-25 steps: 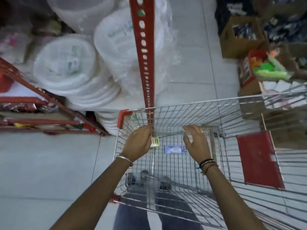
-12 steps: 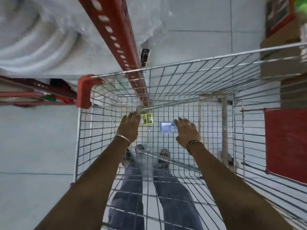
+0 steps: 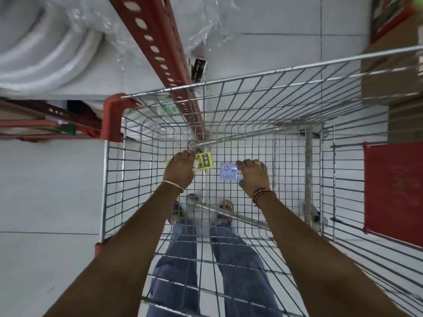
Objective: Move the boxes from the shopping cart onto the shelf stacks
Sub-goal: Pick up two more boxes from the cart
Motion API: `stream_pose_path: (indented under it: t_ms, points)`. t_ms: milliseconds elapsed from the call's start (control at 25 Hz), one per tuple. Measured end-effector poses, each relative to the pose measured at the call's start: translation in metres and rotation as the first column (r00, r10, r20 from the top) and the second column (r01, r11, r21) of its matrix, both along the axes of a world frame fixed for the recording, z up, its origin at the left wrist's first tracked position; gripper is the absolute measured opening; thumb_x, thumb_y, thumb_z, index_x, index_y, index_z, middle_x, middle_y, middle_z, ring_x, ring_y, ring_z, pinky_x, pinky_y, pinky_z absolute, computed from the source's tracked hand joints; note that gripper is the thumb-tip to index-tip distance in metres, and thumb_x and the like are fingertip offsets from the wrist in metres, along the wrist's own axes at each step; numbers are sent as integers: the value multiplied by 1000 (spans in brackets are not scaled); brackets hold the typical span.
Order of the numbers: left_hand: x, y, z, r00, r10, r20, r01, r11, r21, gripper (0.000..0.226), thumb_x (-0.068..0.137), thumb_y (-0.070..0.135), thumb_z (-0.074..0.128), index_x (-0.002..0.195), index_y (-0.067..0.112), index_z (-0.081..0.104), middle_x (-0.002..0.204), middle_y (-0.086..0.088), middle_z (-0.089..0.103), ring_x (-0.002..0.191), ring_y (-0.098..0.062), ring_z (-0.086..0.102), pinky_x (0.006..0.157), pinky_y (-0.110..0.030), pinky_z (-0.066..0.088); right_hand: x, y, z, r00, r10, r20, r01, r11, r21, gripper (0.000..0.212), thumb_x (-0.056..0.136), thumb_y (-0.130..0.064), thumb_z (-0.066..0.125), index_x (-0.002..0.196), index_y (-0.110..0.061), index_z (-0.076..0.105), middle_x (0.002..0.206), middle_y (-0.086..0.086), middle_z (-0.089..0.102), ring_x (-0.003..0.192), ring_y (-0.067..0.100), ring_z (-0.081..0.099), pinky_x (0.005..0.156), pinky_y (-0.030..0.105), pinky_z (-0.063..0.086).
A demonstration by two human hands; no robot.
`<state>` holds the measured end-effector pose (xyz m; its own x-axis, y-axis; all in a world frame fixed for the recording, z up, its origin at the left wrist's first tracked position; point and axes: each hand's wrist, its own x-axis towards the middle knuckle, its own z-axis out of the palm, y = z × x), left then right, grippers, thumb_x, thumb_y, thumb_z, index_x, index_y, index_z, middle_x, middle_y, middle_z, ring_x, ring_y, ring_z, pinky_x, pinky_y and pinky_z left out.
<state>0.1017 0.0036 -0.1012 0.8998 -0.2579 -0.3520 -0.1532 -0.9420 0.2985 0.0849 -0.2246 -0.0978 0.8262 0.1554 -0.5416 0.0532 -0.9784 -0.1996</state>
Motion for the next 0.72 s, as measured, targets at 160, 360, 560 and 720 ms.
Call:
stream_pose_path:
  t_ms: [160, 360, 560, 720]
  points:
    - [-13, -2, 60, 997, -9, 75, 14, 997, -74, 61, 50, -11, 70, 110, -6, 57, 95, -29, 63, 84, -44, 60, 75, -50, 54, -4, 0, 61, 998, -25, 60, 23, 999, 36, 54, 77, -6, 61, 128, -18, 47, 127, 8, 53, 121, 32, 42, 104, 45, 30]
    - [-22, 10, 163, 980, 30, 196, 2, 987, -161, 65, 58, -5, 69, 120, -7, 51, 111, -31, 58, 102, -46, 54, 90, -51, 47, 5, 5, 158, 971, -62, 233, 40, 994, 99, 54, 76, -10, 64, 127, -20, 49, 128, 8, 53, 117, 33, 46, 101, 46, 32]
    - [-34, 39, 260, 896, 146, 420, -38, 966, -256, 60, 66, 9, 69, 121, -3, 51, 115, -27, 57, 105, -42, 54, 90, -47, 49, 17, 30, 270, 839, -64, 540, -50, 980, 194, 53, 64, -13, 72, 115, -20, 58, 112, 6, 59, 105, 30, 51, 91, 43, 35]
    - [-45, 73, 326, 748, 259, 611, -71, 947, -314, 54, 69, 15, 62, 120, 0, 51, 114, -23, 58, 107, -31, 49, 91, -42, 46, 21, 69, 352, 684, -45, 728, -161, 964, 211, 55, 57, -14, 75, 108, -23, 57, 100, 1, 61, 91, 26, 53, 81, 39, 37]
